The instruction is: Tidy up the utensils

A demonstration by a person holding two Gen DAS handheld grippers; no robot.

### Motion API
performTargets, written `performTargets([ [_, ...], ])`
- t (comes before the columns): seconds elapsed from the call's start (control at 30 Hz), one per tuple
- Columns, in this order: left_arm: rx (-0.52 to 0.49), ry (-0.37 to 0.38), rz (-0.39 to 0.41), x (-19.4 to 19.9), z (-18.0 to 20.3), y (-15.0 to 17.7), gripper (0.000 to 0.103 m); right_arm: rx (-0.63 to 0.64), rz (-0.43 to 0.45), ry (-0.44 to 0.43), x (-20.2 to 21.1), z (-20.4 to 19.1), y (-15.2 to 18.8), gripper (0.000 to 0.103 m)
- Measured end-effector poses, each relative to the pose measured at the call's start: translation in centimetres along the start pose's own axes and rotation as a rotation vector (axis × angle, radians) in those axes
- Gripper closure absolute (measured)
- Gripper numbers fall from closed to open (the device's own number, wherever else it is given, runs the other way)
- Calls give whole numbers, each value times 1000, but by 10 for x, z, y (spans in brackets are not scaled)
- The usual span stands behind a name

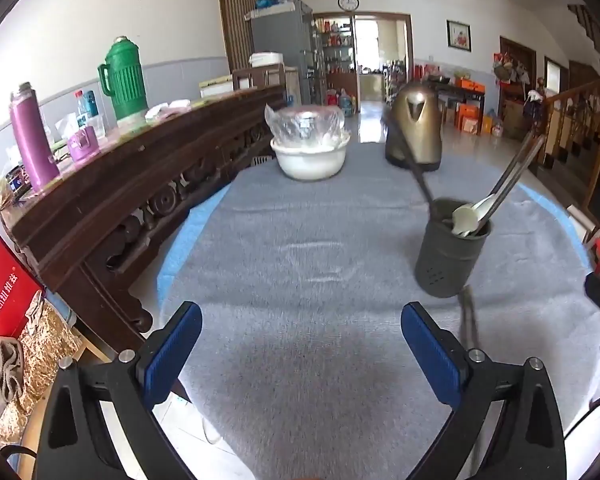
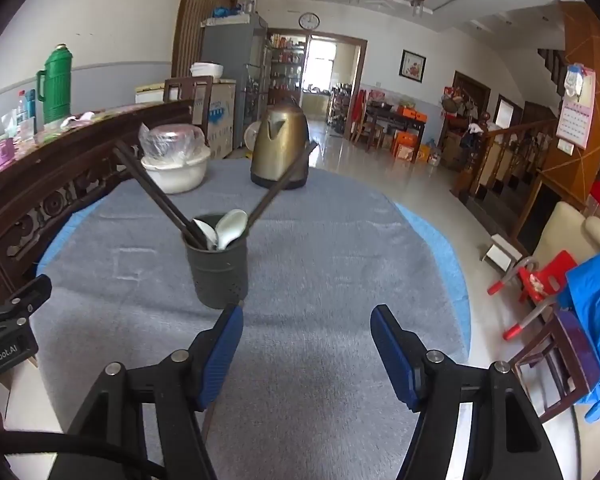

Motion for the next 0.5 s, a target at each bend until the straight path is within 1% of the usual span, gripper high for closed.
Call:
performTargets([
  [0.03, -2, -2, -6, -5, 1, 1, 3, -19, -33, 4, -17, 6, 1, 33],
  [0.1, 1, -7, -40, -28, 4, 4, 3, -59, -57, 4, -40, 15, 5, 33],
  [0.23, 10, -11, -76, -57, 7, 7, 3, -136, -87, 17, -82, 41, 10, 33],
  [0.4, 19, -14, -111, -96, 16, 5, 3, -216, -111, 70, -137, 78, 16, 33],
  [0.5, 23, -18, -133, -115, 21, 5, 3, -261, -136, 105, -161, 102, 21, 33],
])
Point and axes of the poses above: each gripper's, at about its wrist camera, not at the fingertips, and x roughly against the way its jaws point, z to its right, y to its underside, the point moved 8 cm from there along -x, roughly the way its jaws point, and after that the axes turned 5 degrees about -x, right-handed, at the moved point
